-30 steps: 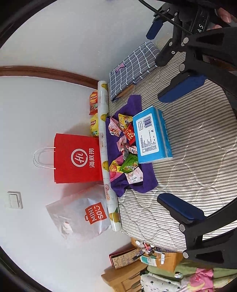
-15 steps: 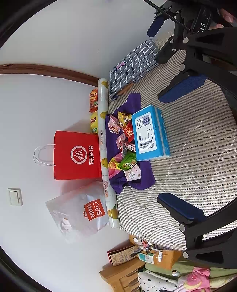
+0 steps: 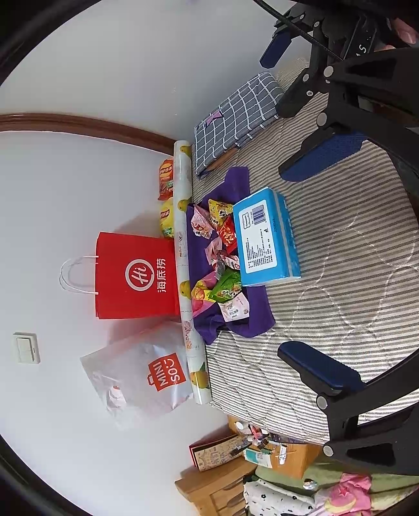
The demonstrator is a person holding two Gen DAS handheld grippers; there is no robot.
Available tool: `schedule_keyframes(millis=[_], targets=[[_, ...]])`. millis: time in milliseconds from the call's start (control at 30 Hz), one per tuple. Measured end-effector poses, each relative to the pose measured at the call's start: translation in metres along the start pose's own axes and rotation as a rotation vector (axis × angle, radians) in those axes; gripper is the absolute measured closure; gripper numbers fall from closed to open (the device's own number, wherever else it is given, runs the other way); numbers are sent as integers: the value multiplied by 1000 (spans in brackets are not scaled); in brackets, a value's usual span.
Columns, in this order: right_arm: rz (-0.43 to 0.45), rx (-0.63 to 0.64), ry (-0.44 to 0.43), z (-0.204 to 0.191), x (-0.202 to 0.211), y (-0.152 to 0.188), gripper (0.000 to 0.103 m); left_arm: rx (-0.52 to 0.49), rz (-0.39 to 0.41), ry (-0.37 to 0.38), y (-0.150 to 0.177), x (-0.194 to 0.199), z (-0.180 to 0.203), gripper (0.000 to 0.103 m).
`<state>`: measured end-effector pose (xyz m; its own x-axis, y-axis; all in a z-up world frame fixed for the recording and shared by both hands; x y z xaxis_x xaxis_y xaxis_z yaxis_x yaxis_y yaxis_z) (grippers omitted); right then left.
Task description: Organize snacks
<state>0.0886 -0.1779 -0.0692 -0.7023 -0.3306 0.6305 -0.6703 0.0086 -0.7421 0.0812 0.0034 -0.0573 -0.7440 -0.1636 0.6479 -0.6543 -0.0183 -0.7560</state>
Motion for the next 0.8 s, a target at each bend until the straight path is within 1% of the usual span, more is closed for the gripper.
schedule_keyframes(millis=[800], targets=[[5, -6, 1, 2, 2, 0, 0, 3, -2, 0, 0, 1, -1, 3]])
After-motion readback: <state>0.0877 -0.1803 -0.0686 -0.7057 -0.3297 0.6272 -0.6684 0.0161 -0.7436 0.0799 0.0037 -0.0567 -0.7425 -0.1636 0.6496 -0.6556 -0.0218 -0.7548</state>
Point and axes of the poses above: each gripper's, at about its wrist camera, not at the fingertips, and x roughly against the way its jaws point, z to its right, y to its underside, the point moved 10 cm from there along -x, roughly the way its jaws point, and after that the axes turned 14 degrees about -y, right-handed, at the moved point
